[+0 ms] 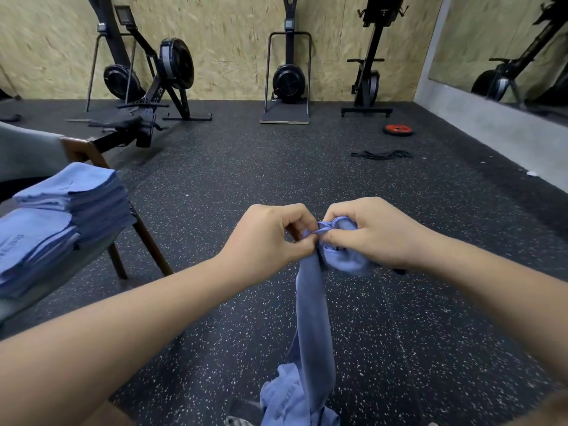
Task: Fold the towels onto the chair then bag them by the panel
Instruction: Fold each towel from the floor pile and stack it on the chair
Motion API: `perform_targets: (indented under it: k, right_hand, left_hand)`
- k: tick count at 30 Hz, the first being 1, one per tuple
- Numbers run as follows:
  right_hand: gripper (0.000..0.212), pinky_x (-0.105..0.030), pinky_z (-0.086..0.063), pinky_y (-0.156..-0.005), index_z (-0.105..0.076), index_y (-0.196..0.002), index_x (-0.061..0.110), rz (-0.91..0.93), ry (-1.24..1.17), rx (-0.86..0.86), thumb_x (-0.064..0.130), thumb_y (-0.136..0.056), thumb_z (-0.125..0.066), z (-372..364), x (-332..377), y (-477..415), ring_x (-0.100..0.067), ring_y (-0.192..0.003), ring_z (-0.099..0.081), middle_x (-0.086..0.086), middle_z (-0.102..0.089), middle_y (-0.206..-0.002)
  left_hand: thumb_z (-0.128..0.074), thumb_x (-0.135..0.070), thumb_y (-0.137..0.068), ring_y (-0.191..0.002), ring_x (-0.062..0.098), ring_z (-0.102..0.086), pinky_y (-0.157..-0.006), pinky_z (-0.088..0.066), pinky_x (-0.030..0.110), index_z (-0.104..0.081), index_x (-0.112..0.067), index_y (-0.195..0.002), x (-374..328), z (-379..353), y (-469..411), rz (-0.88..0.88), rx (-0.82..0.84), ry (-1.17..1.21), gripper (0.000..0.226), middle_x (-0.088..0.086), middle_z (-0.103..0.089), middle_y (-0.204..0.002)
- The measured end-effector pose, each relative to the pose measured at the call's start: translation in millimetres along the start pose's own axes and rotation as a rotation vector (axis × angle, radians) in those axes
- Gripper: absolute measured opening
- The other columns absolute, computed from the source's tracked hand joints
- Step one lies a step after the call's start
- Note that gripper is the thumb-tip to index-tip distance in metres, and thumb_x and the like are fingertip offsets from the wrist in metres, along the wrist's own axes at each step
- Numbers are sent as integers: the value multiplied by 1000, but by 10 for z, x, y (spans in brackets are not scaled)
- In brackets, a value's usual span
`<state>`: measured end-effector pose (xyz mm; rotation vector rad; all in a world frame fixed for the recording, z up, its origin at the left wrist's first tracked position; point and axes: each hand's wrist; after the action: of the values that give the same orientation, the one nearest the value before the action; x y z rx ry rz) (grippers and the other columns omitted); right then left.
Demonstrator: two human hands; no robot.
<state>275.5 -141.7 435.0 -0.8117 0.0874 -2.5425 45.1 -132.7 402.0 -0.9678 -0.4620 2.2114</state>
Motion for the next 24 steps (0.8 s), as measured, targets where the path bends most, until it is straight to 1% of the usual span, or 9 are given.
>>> perform_targets:
  k: [3,7,9,12,15,18,19,22,24]
  right_hand:
    - [9,-33,-51,-75,-75,-85,25,0,-22,-10,28,-93,-77,34,22,11,-8,-76,-65,9,-74,-79]
    - [13,-22,-43,-60,-74,-79,23,-19,-76,-50,20,-92,-76,83,58,21,1,-63,-56,12,-70,-68]
    - [12,-30,-49,-68,-75,-80,21,-39,-120,-97,16,-91,-74,113,62,8,-2,-68,-60,6,-74,-74]
    - [10,-35,-53,-75,-76,-82,19,-53,-161,-149,15,-91,-74,155,46,4,-6,-72,-62,1,-76,-78]
    - [7,-39,-55,-80,-77,-84,18,-71,-181,-216,17,-91,-75,219,-18,-4,-7,-74,-62,-1,-76,-80]
    - [8,-38,-53,-80,-78,-85,16,-101,-231,-310,18,-92,-75,321,-94,-23,-9,-77,-62,-5,-77,-85]
    - [9,-36,-51,-78,-77,-84,16,-111,-251,-342,16,-92,-74,361,-117,-21,-9,-76,-61,-7,-76,-85]
    - [10,-28,-48,-72,-76,-82,17,-137,-226,-392,16,-92,-74,426,-189,-3,-6,-71,-59,-3,-75,-80]
    - [10,-27,-47,-71,-76,-82,17,-157,-199,-391,17,-91,-75,417,-245,8,-5,-70,-59,2,-74,-78]
  left_hand:
    - [-84,-18,-85,-69,6,-67,-69,-52,24,-73,-24,-86,-5,-43,0,14,-19,36,12,-12,-72,-75]
    - [-83,-16,-86,-69,10,-66,-70,-55,30,-70,-26,-84,20,-69,15,53,7,79,16,-10,-72,-76]
    - [-83,-17,-87,-72,13,-67,-74,-56,33,-71,-23,-84,44,-105,51,55,83,103,14,-8,-74,-78]
    - [-80,-26,-88,-75,18,-68,-76,-54,40,-72,-23,-85,111,-166,91,64,181,91,9,-7,-75,-81]
    - [-82,-31,-90,-73,13,-65,-74,-53,35,-73,-22,-83,265,-169,97,82,249,39,15,-10,-72,-79]
    - [-85,-34,-90,-79,-3,-64,-74,-44,17,-75,-27,-84,479,-136,129,84,313,-52,14,-23,-69,-79]
    - [-86,-36,-89,-83,-5,-64,-76,-43,15,-76,-29,-86,548,-120,140,84,332,-87,13,-26,-69,-82]
    - [-88,-36,-87,-90,-2,-68,-83,-49,21,-75,-29,-86,755,-66,156,121,350,-133,15,-20,-75,-91]
    - [-91,-34,-85,-86,2,-70,-82,-54,25,-71,-26,-82,831,-21,157,147,330,-140,22,-17,-75,-88]
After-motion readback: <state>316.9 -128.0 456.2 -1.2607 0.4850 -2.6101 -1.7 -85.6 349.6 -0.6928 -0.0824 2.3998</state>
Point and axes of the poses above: each hand's wrist, its own y-axis away from the middle knuckle, its own z-axis out of the back of the hand, x = y × z
